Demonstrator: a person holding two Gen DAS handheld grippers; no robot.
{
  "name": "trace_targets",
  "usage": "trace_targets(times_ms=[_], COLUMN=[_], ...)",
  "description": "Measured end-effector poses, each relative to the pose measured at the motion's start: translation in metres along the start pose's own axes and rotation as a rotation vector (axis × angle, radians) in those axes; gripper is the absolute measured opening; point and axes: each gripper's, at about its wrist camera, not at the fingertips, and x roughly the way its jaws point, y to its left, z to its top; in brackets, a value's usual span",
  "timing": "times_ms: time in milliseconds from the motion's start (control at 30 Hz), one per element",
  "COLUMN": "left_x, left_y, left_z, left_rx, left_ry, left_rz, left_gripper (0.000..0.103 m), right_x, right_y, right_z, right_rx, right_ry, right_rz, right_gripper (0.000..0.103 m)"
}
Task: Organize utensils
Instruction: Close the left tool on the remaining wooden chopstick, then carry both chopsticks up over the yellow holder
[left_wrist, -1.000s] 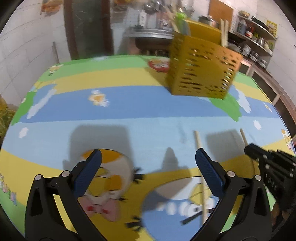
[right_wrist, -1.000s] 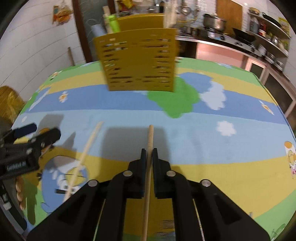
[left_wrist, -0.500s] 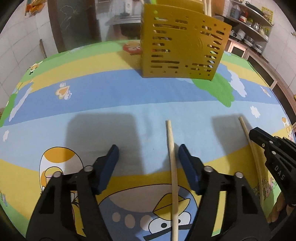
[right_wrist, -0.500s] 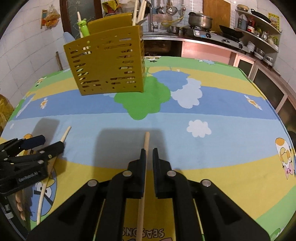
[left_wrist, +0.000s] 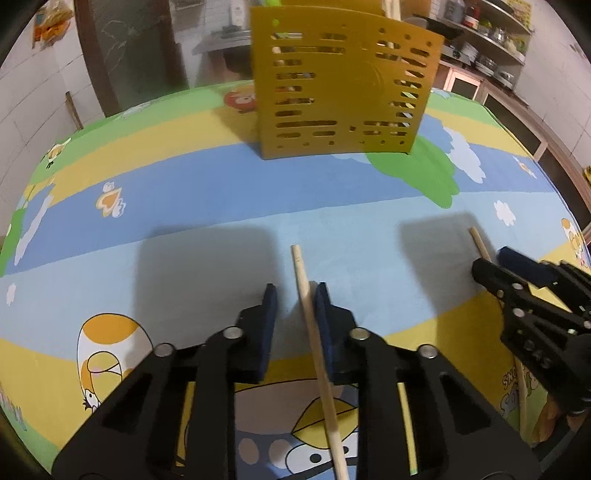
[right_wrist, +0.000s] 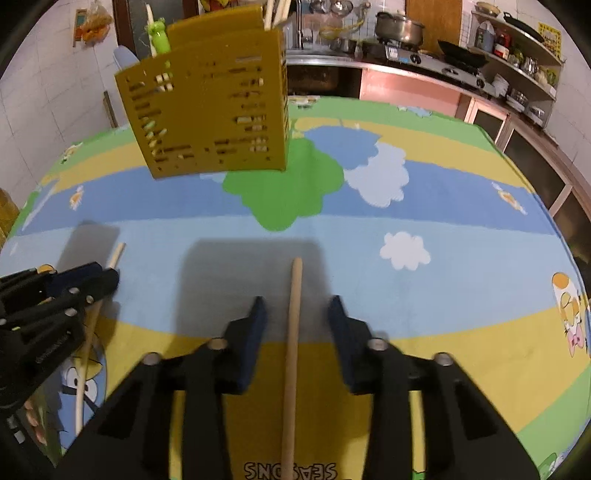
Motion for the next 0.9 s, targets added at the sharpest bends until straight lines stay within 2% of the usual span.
trace_targets(times_ms=[67,100,133,333,433,533,767,900], left_x=[0.000,0.001,0.001,0.000,-0.011,-0.033,-0.099,-0.123], left_y=[0.000,-0.001,0.000,0.003,0.008,0.011,0.019,0.024], left_z=[0.001,0.001,0.001,0.001,0.002,0.006,0.014,0.017], left_rx=[-0.003,-0.003,-0.003,-0.029,-0.056,-0.065,-0.092,-0.109], left_ry=[-0.001,-0.005,-0.007,-0.014,-0.043,-0.115,-0.347,-0.431], left_rz=[-0.001,0.001,0.002,-0.011,-0.034,-0.040,-0.038,-0.043], left_gripper=[0.010,0.009,0.007,0.005,0.005,0.005,0.005,0.005], right_x=[0.000,0.000,0.001,-0.001,-0.016,-0.039,-0.082,-0.103], right_y=[-0.001,-0.003,-0.004,-0.008,-0.007,-0.009,-0.013,-0.010], right_z=[0.001,0.002,0.003,0.004,0.005,0.011,0.024,0.027], right_rx=[0.012,0.024,0.035,0.077,0.080,0.091,0.122,0.116], right_ry=[0.003,0.006,0.008,-0.006,-0.056,-0.135,-0.314,-0.417], right_rz=[0.008,0.017,0.022,0.050,0.059,0.064,0.082,0.070], right_gripper=[0.022,0.013,0.010,0.006,0.006,0.006,0.006,0.006])
